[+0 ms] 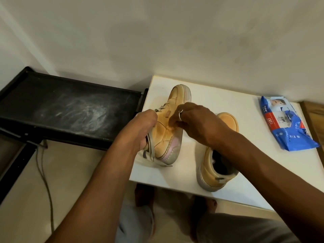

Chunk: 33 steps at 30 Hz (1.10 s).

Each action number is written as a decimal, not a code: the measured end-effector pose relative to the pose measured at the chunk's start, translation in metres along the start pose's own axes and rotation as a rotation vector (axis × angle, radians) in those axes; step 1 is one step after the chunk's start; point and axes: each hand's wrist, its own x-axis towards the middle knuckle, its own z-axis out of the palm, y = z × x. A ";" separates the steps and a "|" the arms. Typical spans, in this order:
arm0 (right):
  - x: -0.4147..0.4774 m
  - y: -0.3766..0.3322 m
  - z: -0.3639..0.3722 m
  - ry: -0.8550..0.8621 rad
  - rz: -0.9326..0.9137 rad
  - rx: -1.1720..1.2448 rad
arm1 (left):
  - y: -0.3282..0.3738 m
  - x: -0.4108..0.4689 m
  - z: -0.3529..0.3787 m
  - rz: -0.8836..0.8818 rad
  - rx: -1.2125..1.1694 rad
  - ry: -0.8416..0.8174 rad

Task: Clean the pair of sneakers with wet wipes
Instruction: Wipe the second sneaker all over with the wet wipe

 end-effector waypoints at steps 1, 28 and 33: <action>0.000 -0.005 0.002 -0.042 -0.063 -0.015 | 0.000 0.000 0.000 0.004 -0.006 -0.002; -0.005 -0.010 0.002 -0.041 -0.188 -0.182 | 0.003 -0.001 0.001 0.050 -0.008 -0.041; -0.002 0.002 -0.003 0.041 -0.091 -0.234 | 0.001 0.003 0.000 0.061 0.010 -0.039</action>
